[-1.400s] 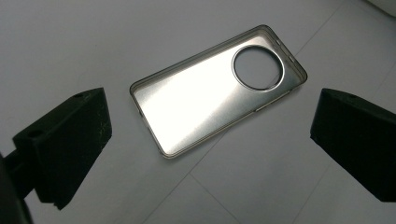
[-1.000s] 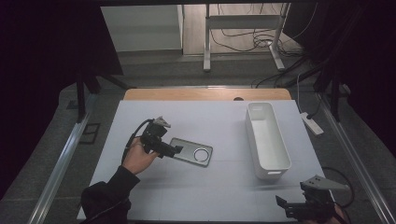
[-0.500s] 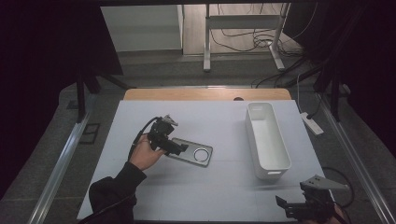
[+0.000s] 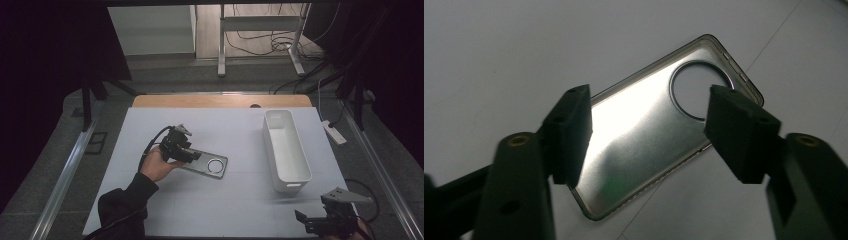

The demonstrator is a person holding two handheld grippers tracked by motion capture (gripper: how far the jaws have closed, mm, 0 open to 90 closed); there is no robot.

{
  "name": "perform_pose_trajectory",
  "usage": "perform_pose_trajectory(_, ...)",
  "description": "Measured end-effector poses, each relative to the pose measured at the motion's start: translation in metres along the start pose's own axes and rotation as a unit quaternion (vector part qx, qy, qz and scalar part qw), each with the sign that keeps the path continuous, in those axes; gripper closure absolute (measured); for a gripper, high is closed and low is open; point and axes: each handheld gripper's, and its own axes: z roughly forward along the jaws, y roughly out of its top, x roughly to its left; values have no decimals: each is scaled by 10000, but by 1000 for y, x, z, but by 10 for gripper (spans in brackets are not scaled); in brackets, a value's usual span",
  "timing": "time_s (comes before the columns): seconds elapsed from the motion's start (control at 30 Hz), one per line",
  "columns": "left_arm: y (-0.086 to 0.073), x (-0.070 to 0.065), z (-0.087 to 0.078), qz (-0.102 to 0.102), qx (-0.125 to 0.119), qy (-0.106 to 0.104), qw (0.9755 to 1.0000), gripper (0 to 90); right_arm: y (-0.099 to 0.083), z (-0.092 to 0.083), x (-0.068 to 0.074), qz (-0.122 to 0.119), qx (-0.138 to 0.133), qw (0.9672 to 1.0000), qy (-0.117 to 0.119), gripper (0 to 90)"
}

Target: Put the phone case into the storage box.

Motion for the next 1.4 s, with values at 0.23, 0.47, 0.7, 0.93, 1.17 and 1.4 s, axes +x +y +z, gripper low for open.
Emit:
perform_pose_trajectory(0.23, -1, 1, 1, -65, 79, -55, 9999, 772, 0, 0, 0, 7, 35, 10000, -12, 0)
perform_pose_trajectory(0.47, -5, 2, 7, -150, 201, -8, 9997, 888, 0, 0, 0, 10, 16, 10000, -3, 0)
perform_pose_trajectory(0.7, -12, 5, 12, -154, 221, -32, 9996, 888, 0, 0, -1, 13, 32, 10000, 2, 0)
perform_pose_trajectory(0.93, -18, 7, 18, -217, 264, -105, 9994, 889, 0, 0, -1, 8, 34, 10000, 4, 0)
perform_pose_trajectory(1.17, -26, 10, 25, -204, 306, -82, 9993, 889, 0, 0, -1, 3, 39, 10000, 9, 0)
perform_pose_trajectory(1.4, -32, 11, 32, -150, 380, 11, 9992, 889, 0, 1, -1, 8, 41, 10000, 8, 0)
